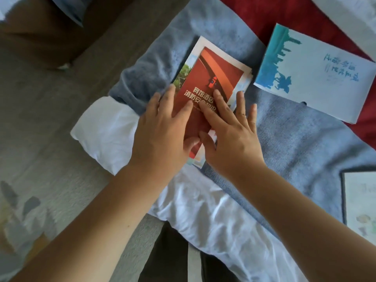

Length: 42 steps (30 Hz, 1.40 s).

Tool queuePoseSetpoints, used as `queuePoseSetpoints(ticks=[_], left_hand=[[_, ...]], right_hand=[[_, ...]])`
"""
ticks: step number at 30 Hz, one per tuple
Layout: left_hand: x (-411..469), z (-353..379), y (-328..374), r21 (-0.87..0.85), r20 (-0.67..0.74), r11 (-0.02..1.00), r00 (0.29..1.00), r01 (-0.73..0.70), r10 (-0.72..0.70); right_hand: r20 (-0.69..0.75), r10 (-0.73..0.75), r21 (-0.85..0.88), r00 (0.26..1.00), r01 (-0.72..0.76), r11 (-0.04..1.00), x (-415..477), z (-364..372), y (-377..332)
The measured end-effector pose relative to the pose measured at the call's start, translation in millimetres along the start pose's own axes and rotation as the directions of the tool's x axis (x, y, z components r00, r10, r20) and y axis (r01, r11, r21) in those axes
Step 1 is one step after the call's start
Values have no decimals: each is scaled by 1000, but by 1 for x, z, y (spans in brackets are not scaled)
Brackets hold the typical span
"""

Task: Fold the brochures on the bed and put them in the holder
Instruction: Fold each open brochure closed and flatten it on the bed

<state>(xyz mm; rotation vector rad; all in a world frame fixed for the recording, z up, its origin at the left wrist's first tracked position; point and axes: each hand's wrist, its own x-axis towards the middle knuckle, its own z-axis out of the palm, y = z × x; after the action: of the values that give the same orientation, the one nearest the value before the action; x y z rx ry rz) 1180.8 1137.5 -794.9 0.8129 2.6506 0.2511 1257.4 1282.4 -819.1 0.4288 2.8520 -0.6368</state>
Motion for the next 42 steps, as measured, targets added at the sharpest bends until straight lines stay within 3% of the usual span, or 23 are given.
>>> queuePoseSetpoints(ticks=[6, 9, 12, 17, 22, 29, 36, 42], left_hand=[[5, -2, -1, -235, 10, 969, 997, 76, -76], [7, -5, 0, -274, 23, 959, 997, 78, -75], [2, -6, 2, -176, 41, 984, 999, 27, -20], [-23, -11, 25, 69, 118, 995, 991, -71, 62], [-16, -9, 45, 170, 291, 985, 956, -13, -38], [12, 4, 36, 223, 372, 974, 920, 37, -120], [42, 21, 25, 266, 520, 964, 841, 5, -148], [28, 25, 30, 377, 412, 926, 897, -9, -159]], right_hand=[[30, -15, 156, 999, 10, 988, 4, -7, 7], [6, -8, 245, 1000, 7, 970, -3, -6, 13], [-4, -4, 225, 1000, 5, 974, -10, -6, 14], [-14, -1, -24, 1000, 1, 1000, 2, -23, 8], [59, -22, -184, 998, 33, 982, 32, -40, -3], [188, 62, -413, 980, 22, 911, 63, -33, -2], [243, 85, -392, 966, 18, 920, 78, -12, 6], [255, 38, -368, 966, 60, 928, 88, -19, 16]])
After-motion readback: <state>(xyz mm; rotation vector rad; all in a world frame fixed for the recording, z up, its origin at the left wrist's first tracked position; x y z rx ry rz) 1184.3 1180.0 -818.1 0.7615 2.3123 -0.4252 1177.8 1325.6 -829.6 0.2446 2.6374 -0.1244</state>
